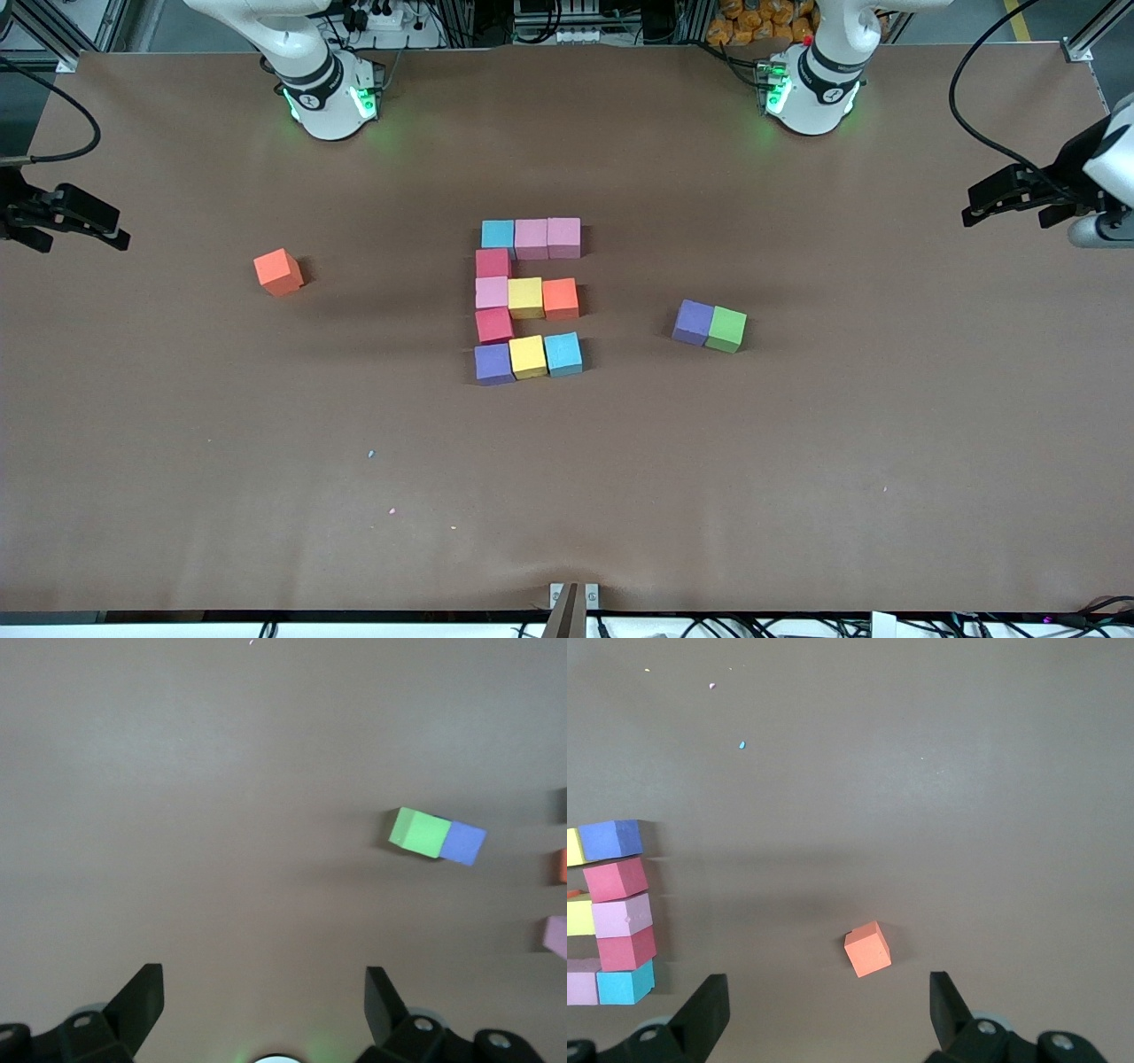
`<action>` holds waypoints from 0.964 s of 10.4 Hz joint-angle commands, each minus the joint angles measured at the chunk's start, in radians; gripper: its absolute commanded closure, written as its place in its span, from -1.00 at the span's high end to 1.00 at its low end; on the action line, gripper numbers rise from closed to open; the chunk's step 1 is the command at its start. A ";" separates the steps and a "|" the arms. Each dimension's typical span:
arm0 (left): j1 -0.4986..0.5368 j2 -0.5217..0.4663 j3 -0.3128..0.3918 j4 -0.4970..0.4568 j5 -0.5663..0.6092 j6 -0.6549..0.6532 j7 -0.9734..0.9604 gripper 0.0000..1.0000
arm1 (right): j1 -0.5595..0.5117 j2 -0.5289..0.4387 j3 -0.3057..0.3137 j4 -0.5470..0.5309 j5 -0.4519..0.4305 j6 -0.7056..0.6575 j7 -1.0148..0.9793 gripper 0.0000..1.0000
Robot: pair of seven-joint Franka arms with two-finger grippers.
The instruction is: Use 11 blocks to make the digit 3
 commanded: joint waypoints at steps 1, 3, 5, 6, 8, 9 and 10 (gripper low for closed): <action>-0.020 0.024 0.011 0.033 0.026 -0.031 0.013 1.00 | -0.004 -0.001 -0.001 0.012 0.003 -0.018 0.002 1.00; -0.020 0.024 0.008 0.033 0.026 -0.031 0.012 1.00 | -0.004 0.001 -0.002 0.012 0.003 -0.018 0.003 1.00; -0.018 0.016 0.006 0.033 0.027 -0.031 0.013 1.00 | -0.004 0.001 -0.002 0.012 0.003 -0.016 0.003 1.00; -0.015 0.006 0.002 0.030 0.027 -0.031 0.009 1.00 | -0.004 0.001 -0.002 0.010 0.003 -0.018 0.003 1.00; 0.003 -0.011 -0.008 0.019 0.024 -0.031 0.001 1.00 | -0.004 0.001 -0.002 0.010 0.003 -0.018 0.003 1.00; 0.011 -0.014 -0.015 0.013 0.024 -0.031 0.001 1.00 | -0.004 0.001 -0.002 0.010 0.003 -0.018 0.003 1.00; 0.020 -0.022 -0.023 0.010 0.024 -0.029 -0.001 1.00 | -0.004 0.001 -0.002 0.007 0.003 -0.018 0.003 1.00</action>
